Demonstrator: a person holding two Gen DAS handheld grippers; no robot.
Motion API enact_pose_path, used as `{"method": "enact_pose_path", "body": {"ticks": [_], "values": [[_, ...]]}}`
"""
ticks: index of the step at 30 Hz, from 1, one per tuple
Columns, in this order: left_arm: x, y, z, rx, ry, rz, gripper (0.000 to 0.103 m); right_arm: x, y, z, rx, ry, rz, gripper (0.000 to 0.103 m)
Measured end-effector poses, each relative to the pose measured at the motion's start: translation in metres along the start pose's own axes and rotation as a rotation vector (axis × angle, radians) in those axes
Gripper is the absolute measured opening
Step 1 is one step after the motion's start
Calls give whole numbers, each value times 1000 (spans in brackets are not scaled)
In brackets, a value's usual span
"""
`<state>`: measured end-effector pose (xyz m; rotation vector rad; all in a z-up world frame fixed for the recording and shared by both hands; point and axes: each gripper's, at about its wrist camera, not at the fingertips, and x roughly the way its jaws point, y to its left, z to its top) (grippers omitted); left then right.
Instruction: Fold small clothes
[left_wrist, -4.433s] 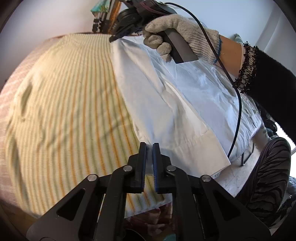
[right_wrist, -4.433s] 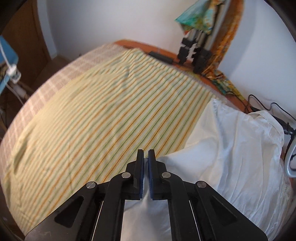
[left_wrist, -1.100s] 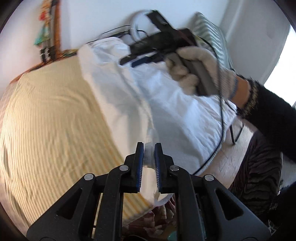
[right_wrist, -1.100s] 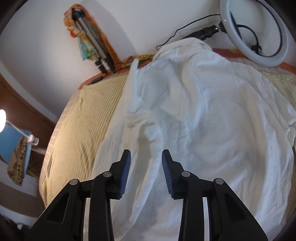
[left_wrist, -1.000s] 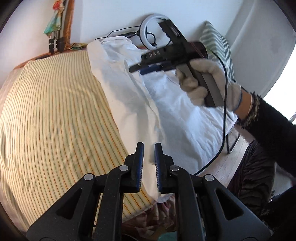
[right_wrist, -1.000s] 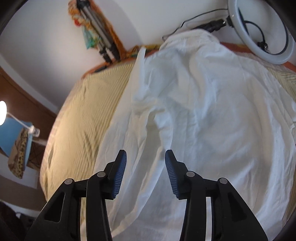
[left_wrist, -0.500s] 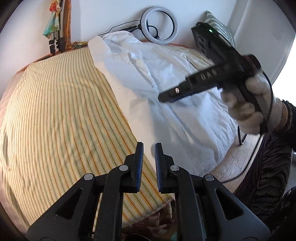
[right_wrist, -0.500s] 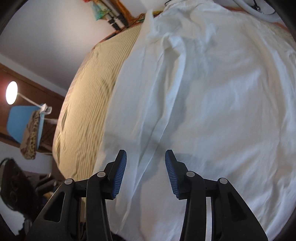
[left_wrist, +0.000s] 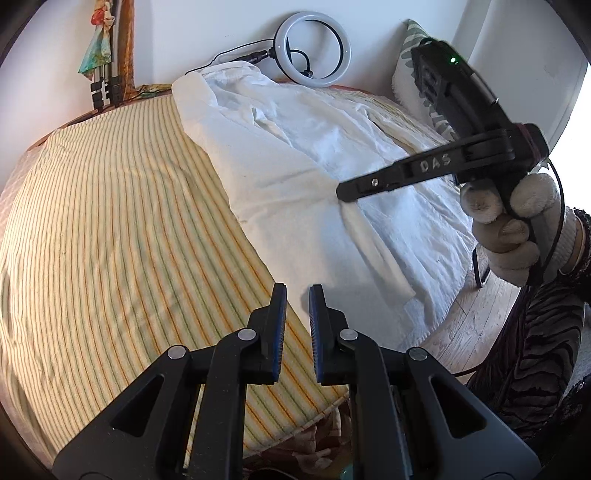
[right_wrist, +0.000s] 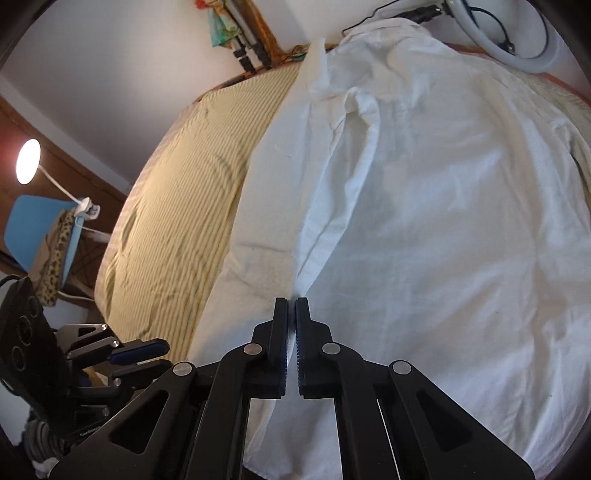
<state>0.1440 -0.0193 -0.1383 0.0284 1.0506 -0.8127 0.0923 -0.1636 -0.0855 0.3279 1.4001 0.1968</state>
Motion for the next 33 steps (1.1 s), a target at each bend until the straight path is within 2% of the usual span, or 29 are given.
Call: {"method": "enact_pose_path", "body": {"ticks": [4, 8, 10, 13, 17, 20, 22, 26, 30, 31, 33], "values": [[7, -1, 14, 20, -9, 11, 10, 14, -3, -2, -23, 32, -63, 3], [21, -5, 21, 37, 16, -21, 10, 8, -5, 7, -23, 50, -19, 11], [28, -12, 17, 84, 47, -16, 10, -3, -6, 13, -41, 9, -49, 19], [36, -21, 4, 140, 86, -27, 10, -16, -1, 29, -77, -45, -25, 19], [36, -34, -7, 199, 68, -31, 11, -22, 22, 60, -160, -107, 22, 19], [34, -43, -14, 238, 63, -55, 17, -5, 38, 86, -213, -122, 32, 19], [32, -48, -20, 276, 50, -44, 19, 14, 41, 102, -233, -130, 20, 19], [31, -45, -19, 246, 52, -80, 19, 61, 35, 129, -197, -92, 1, 19], [29, -45, -23, 254, 36, -91, 19, 98, 26, 141, -166, -53, -36, 18], [28, -46, -25, 263, 30, -90, 19, 99, 26, 141, -173, -81, -42, 12], [25, -47, -25, 263, 31, -99, 19, 98, 22, 145, -159, -88, -25, 12]]}}
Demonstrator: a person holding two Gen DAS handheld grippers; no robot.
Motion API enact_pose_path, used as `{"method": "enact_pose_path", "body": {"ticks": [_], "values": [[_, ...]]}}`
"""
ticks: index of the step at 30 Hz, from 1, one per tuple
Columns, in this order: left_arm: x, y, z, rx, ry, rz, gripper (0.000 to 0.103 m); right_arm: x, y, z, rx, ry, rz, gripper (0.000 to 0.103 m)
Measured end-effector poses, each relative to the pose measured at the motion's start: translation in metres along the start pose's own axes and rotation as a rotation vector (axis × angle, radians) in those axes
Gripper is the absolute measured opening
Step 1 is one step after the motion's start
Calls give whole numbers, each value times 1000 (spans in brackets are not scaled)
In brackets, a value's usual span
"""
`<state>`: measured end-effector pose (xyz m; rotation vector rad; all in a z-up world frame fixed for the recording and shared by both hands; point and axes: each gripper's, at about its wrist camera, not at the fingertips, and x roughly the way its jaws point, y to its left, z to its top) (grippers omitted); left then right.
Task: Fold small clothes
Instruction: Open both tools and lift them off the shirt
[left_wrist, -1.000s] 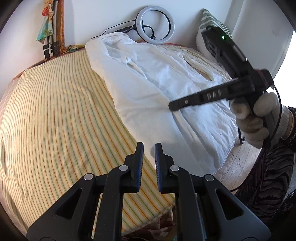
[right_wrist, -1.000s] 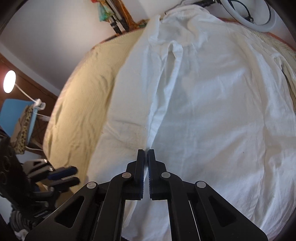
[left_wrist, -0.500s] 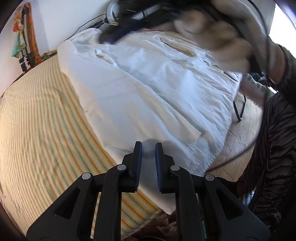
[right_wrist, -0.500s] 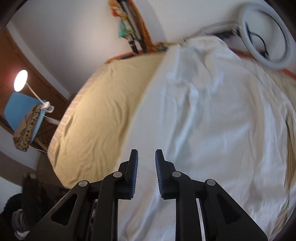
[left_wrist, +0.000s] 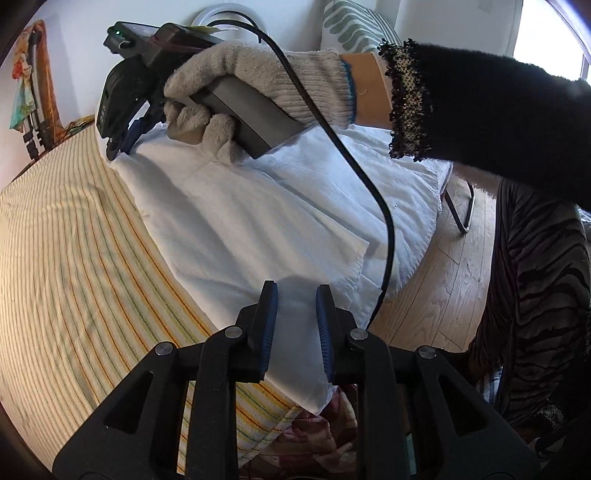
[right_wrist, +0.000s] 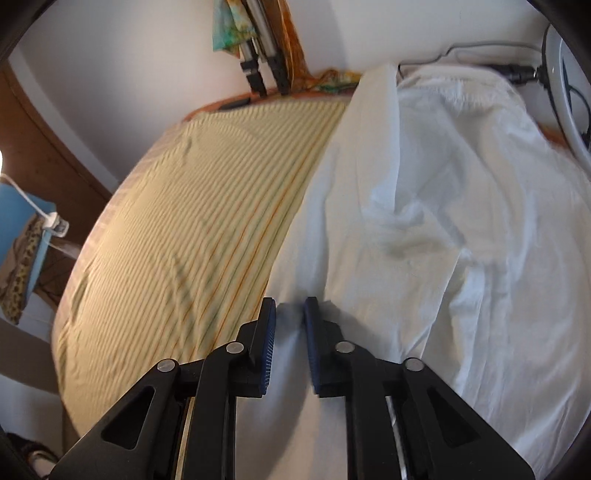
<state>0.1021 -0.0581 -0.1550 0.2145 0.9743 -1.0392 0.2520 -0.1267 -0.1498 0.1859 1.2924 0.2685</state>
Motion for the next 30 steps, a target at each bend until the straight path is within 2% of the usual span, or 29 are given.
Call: {"method": "enact_pose_path", "body": {"ticks": [3, 6, 9, 13, 15, 18, 21, 23, 25, 28, 30], "values": [[-5, 5, 0, -35, 21, -39, 19, -12, -9, 3, 53, -1, 17, 16], [-18, 13, 2, -62, 21, -11, 19, -44, -14, -5, 77, -38, 25, 16], [-41, 29, 9, -97, -14, 67, 19, -81, -15, -20, 94, -83, 62, 16], [-92, 53, 30, -137, -75, 234, 19, -128, -9, -42, 84, -135, 20, 19], [-119, 64, 43, -170, -99, 292, 19, -155, -6, -53, 86, -161, 31, 19], [-169, 74, 70, -221, -153, 382, 19, -185, 1, -68, 81, -201, 8, 20], [-213, 64, 105, -267, -179, 481, 19, -204, 7, -85, 63, -213, -34, 24], [-227, 50, 132, -271, -185, 521, 20, -212, 11, -93, 56, -214, -36, 24], [-235, 34, 160, -283, -189, 571, 28, -221, 16, -99, 47, -224, -38, 24], [-245, 13, 202, -339, -258, 549, 29, -233, 21, -104, 49, -248, -45, 25], [-240, -2, 227, -318, -290, 587, 29, -241, 22, -106, 57, -260, -40, 27]]}}
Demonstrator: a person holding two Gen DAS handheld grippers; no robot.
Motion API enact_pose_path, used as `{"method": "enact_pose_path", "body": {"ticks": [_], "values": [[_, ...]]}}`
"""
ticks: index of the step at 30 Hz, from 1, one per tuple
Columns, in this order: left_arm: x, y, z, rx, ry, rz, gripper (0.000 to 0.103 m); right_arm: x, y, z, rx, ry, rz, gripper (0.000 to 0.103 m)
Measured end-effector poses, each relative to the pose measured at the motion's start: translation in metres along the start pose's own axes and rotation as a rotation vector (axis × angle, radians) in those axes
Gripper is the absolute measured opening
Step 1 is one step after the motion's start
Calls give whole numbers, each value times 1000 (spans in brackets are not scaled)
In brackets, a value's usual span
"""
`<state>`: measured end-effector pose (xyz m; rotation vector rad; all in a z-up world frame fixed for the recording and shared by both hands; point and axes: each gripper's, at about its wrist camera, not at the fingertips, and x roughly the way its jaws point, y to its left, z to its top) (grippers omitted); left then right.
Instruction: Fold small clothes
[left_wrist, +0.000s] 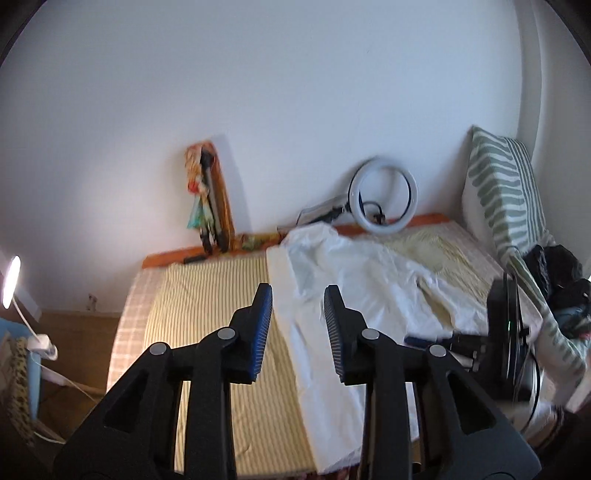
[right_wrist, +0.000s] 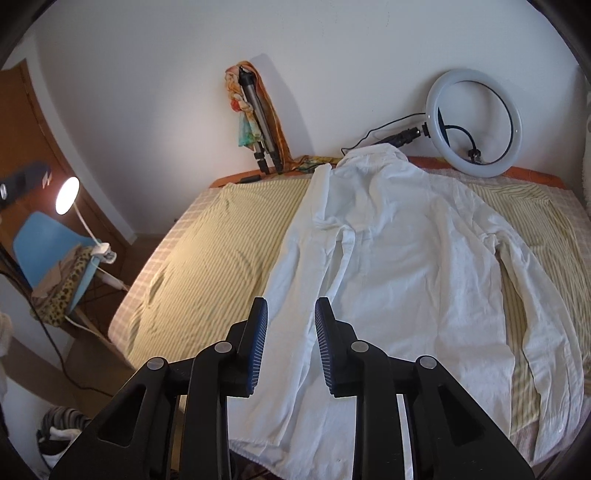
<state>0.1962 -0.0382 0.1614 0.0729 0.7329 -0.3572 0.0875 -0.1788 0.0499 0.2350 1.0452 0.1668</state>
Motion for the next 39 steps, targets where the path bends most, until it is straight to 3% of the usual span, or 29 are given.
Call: {"method": "enact_pose_path", "body": {"ticks": [3, 4, 6, 9, 12, 16, 19, 23, 28, 35, 39], "values": [[7, -29, 20, 26, -93, 103, 35, -12, -4, -1, -1, -23, -24, 30], [12, -31, 21, -12, -106, 99, 37, -15, -7, -1, 2, -29, -27, 30], [25, -24, 16, -110, -88, 15, 38, -16, -15, 0, 12, -25, -17, 30], [48, -10, -12, -197, -93, 15, 38, -14, -25, 1, 1, -15, -39, 30], [78, 13, -47, -280, -49, -5, 38, -4, -39, 4, 4, 2, -48, 30], [129, 59, -97, -422, 73, -67, 38, 17, -56, 17, 19, 16, -35, 30], [157, 76, -130, -441, 135, -48, 38, 40, -59, 38, 25, 33, 1, 30], [179, 83, -155, -451, 196, -67, 38, 86, -52, 77, 11, 66, 105, 30], [187, 90, -177, -467, 241, -101, 38, 173, -37, 108, 9, 141, 207, 25], [199, 77, -183, -411, 282, -186, 38, 287, -38, 124, -2, 226, 135, 25], [208, 71, -181, -404, 298, -229, 38, 325, -57, 134, 21, 224, 19, 25]]}}
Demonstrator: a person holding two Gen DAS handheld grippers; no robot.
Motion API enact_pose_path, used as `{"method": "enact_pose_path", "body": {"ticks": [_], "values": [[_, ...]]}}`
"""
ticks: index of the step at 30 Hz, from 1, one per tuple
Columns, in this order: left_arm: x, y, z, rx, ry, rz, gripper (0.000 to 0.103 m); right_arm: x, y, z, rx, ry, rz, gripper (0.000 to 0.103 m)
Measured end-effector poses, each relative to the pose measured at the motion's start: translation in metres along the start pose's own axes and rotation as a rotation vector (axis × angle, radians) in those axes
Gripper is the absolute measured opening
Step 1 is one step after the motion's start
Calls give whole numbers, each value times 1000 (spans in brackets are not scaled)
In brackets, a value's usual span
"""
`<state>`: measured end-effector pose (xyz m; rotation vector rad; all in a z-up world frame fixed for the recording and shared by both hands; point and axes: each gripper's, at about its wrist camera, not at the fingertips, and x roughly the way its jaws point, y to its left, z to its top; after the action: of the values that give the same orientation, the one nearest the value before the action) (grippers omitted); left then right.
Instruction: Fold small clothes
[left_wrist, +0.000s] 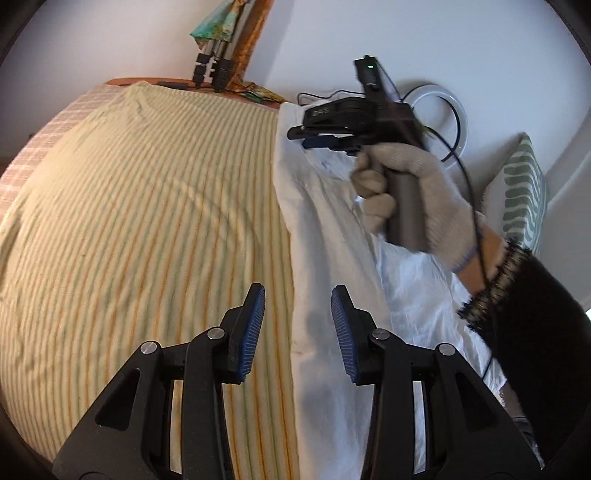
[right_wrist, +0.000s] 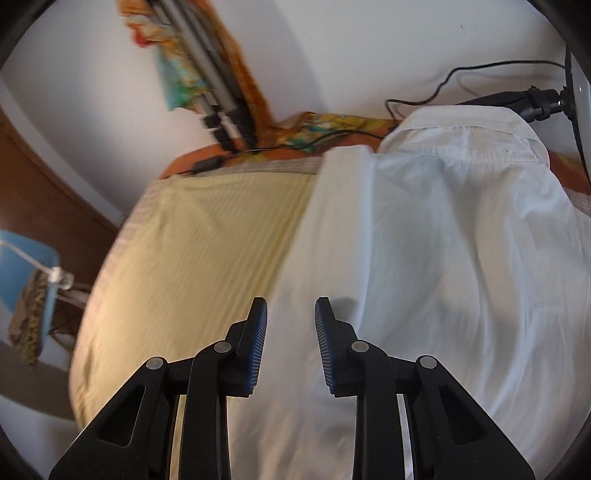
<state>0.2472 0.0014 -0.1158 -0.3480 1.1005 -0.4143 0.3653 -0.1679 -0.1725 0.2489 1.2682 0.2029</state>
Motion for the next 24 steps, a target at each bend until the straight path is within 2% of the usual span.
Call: {"method": "enact_pose_path", "body": {"ticks": [2, 4, 8, 11, 15, 21, 23, 24], "values": [[7, 0, -1, -3, 23, -18, 38, 5, -13, 6, 38, -16, -34, 24], [13, -2, -5, 3, 62, -29, 38, 5, -22, 8, 63, -33, -10, 22], [22, -8, -18, 55, 95, 14, 38, -5, -16, 7, 8, -36, -46, 22], [29, -6, -26, 74, 117, 82, 38, -25, -10, -4, 5, -25, 56, 22], [25, -5, -33, 92, 114, 95, 38, -48, 23, -39, -158, 45, 97, 11], [18, -10, -43, 141, 113, 128, 38, -48, 73, -93, -429, 138, 39, 8], [15, -10, -45, 138, 114, 131, 38, -31, 81, -101, -438, 165, 18, 8], [13, -10, -46, 133, 115, 130, 38, -25, 82, -98, -435, 134, 16, 8]]}}
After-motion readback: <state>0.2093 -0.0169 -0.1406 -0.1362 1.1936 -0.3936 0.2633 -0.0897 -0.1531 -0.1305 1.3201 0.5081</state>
